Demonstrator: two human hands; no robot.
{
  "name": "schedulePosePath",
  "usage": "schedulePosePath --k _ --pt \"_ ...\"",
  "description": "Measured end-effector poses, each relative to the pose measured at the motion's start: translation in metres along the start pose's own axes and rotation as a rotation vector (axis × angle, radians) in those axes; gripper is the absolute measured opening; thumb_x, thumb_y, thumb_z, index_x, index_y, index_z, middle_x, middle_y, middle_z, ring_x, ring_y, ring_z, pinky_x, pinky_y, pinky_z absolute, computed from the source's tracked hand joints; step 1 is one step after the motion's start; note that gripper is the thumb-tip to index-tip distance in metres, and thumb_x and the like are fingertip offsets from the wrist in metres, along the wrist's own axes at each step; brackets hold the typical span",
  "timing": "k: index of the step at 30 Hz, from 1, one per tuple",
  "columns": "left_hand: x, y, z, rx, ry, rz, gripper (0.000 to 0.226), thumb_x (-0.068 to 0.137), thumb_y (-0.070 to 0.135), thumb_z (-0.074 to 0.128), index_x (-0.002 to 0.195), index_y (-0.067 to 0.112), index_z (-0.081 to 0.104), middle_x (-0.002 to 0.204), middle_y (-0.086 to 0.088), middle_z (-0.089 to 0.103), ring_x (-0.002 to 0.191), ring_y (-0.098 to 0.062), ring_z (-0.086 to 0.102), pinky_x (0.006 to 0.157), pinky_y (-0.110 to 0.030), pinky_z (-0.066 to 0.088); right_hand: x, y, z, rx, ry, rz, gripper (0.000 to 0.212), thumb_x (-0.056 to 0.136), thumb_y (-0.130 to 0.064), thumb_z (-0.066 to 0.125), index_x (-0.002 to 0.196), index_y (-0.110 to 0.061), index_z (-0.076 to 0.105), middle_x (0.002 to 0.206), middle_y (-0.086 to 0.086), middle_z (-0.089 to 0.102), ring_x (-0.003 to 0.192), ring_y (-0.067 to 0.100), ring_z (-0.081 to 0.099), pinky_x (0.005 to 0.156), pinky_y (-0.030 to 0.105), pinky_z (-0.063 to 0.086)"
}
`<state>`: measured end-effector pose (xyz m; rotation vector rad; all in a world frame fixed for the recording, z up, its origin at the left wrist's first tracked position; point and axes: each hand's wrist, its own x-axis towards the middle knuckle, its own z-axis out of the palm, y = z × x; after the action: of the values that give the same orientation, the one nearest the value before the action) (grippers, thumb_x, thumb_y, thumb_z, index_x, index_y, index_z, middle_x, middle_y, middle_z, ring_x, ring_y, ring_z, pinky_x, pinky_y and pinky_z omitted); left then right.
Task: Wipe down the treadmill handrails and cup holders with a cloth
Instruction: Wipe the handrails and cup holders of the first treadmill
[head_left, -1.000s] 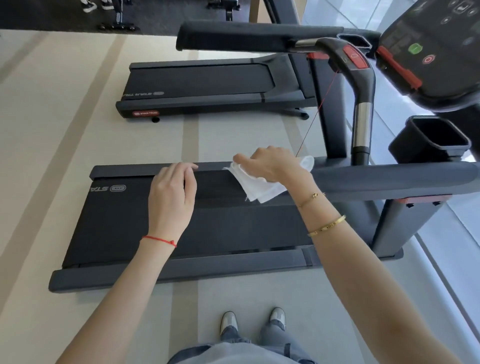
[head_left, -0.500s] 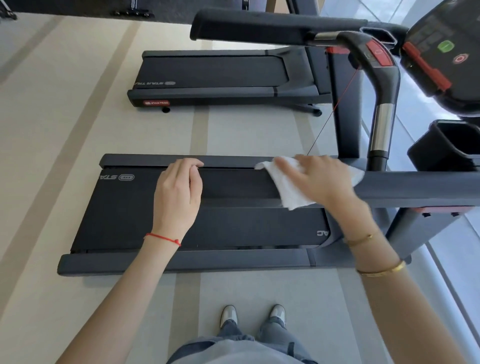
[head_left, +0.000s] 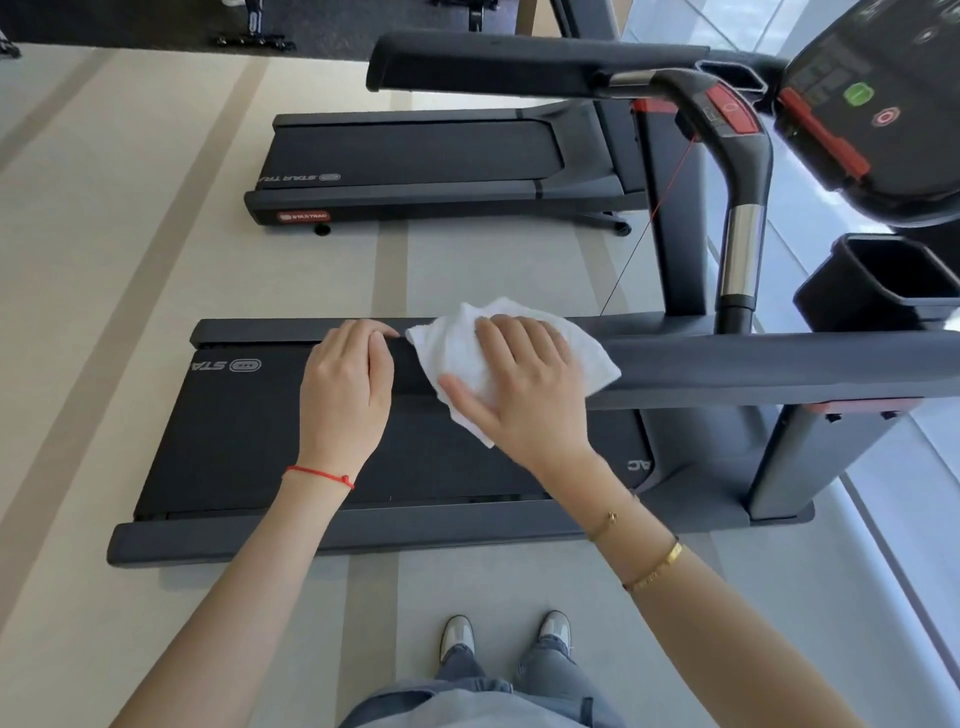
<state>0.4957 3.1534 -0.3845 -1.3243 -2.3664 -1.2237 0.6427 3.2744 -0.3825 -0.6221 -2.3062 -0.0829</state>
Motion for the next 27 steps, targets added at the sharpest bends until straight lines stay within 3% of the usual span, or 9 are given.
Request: schedulePosePath --k 2,4,7,12,15,18,21,27 --pt "0.0 0.0 0.0 -0.007 -0.007 -0.007 0.034 0.103 0.015 0.032 0.101 0.004 0.064 0.095 -0.006 0.066 0.088 -0.025 0.059 0.083 -0.041 0.049 -0.032 0.018 -0.001 -0.07 0.008 -0.045 0.063 0.092 -0.057 0.055 0.131 -0.007 0.058 0.128 0.012 0.061 0.122 0.031 0.052 0.108 0.041 0.039" --pt "-0.001 0.001 -0.001 -0.01 -0.02 -0.01 0.033 0.103 0.015 0.032 0.101 0.005 0.063 0.095 -0.006 0.065 0.09 -0.024 0.058 0.085 -0.039 0.048 -0.046 0.031 -0.002 -0.142 0.024 -0.047 0.072 0.091 -0.057 0.058 0.144 -0.01 0.044 0.142 0.011 0.051 0.135 0.03 0.042 0.117 0.043 0.03" --pt "0.001 0.001 -0.002 -0.021 -0.029 0.0 0.032 0.103 0.014 0.032 0.1 0.005 0.062 0.095 -0.005 0.063 0.089 -0.024 0.057 0.085 -0.038 0.047 -0.038 0.024 0.002 -0.175 0.001 -0.047 0.074 0.092 -0.062 0.053 0.148 -0.017 0.034 0.143 0.007 0.048 0.134 0.031 0.041 0.117 0.045 0.027" --pt "0.0 0.0 -0.003 -0.024 -0.046 -0.004 0.027 0.102 0.008 0.034 0.097 0.004 0.061 0.094 -0.007 0.063 0.088 -0.026 0.056 0.081 -0.039 0.046 -0.017 -0.015 0.018 -0.188 -0.066 -0.103 0.08 0.086 -0.072 0.051 0.146 -0.021 0.04 0.142 0.005 0.052 0.13 0.032 0.047 0.113 0.046 0.03" --pt "0.0 -0.001 -0.005 -0.032 -0.07 -0.003 0.031 0.104 0.012 0.032 0.101 0.005 0.062 0.097 -0.006 0.063 0.092 -0.024 0.057 0.085 -0.038 0.047 -0.024 0.007 0.009 -0.252 -0.097 -0.157 0.095 0.077 -0.074 0.06 0.151 -0.022 0.03 0.145 0.006 0.049 0.132 0.03 0.043 0.113 0.043 0.028" --pt "-0.001 -0.001 -0.006 -0.028 -0.08 0.006 0.032 0.105 0.015 0.031 0.104 0.005 0.061 0.1 -0.005 0.064 0.096 -0.022 0.057 0.089 -0.034 0.047 -0.035 0.05 -0.01 -0.288 -0.111 -0.062 0.095 0.079 -0.074 0.056 0.153 -0.023 0.022 0.144 0.005 0.046 0.132 0.03 0.04 0.113 0.044 0.027" --pt "-0.001 -0.001 -0.005 -0.012 -0.071 0.009 0.032 0.105 0.015 0.031 0.103 0.005 0.061 0.099 -0.006 0.064 0.095 -0.023 0.057 0.088 -0.035 0.046 -0.036 0.064 -0.018 -0.306 -0.121 0.021 0.088 0.085 -0.076 0.045 0.152 -0.021 0.028 0.137 0.008 0.049 0.127 0.033 0.044 0.112 0.046 0.03" --pt "-0.002 0.0 -0.003 -0.007 -0.053 0.011 0.029 0.104 0.011 0.033 0.101 0.005 0.061 0.097 -0.007 0.063 0.093 -0.025 0.057 0.085 -0.04 0.048 -0.025 0.018 -0.001 -0.222 0.015 0.105 0.082 0.083 -0.077 0.049 0.133 -0.012 0.057 0.129 0.011 0.059 0.123 0.037 0.051 0.109 0.049 0.034"
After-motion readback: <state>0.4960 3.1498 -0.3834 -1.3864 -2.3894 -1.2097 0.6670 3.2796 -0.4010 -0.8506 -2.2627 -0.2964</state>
